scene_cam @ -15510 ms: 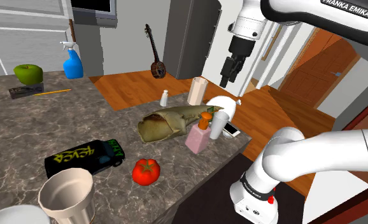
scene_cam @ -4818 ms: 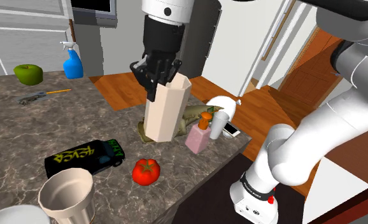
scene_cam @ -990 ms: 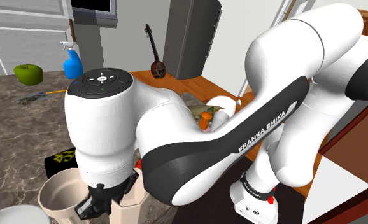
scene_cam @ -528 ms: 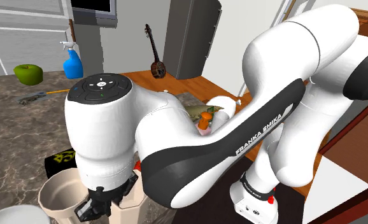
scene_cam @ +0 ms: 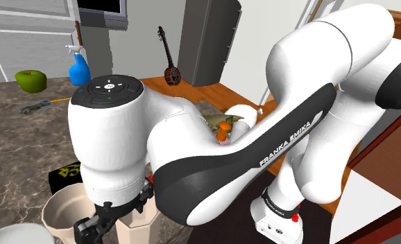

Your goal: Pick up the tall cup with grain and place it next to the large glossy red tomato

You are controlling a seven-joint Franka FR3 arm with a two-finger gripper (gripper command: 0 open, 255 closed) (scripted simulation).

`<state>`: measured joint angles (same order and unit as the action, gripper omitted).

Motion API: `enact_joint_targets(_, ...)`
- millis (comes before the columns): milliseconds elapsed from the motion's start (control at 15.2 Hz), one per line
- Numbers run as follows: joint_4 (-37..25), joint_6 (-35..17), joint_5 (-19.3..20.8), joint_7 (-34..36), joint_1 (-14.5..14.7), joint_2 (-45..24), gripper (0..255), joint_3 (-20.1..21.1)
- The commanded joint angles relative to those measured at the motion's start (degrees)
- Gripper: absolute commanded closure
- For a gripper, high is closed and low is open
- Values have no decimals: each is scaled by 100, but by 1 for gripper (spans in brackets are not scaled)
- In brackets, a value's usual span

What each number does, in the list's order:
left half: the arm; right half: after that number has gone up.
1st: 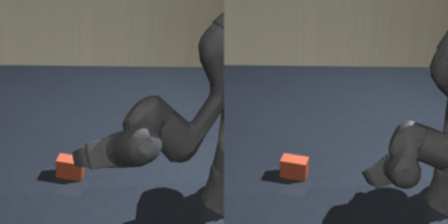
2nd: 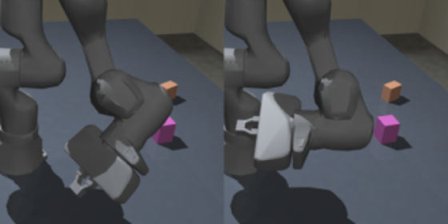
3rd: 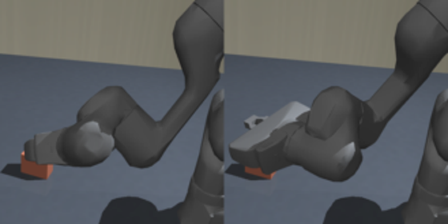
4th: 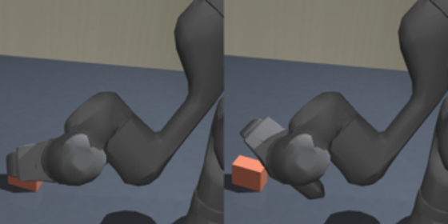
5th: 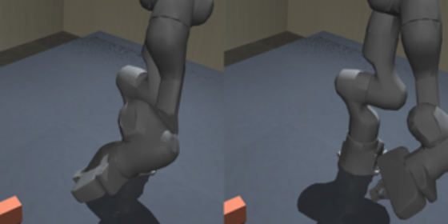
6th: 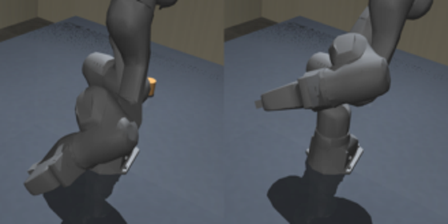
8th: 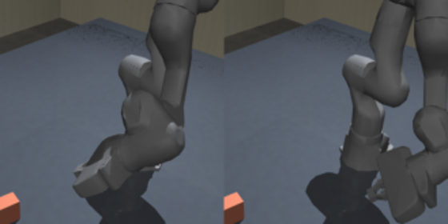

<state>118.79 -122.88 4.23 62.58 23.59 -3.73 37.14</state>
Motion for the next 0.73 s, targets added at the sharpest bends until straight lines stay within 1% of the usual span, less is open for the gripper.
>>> enact_joint_targets(0, -139, 267, -125, -100, -26, 161, 0, 1)
enact_joint_targets(132, -350, 593, -234, -177, -39, 309, 0, -2)
enact_joint_targets(660, -350, 593, -234, -177, -38, 309, 0, -3)
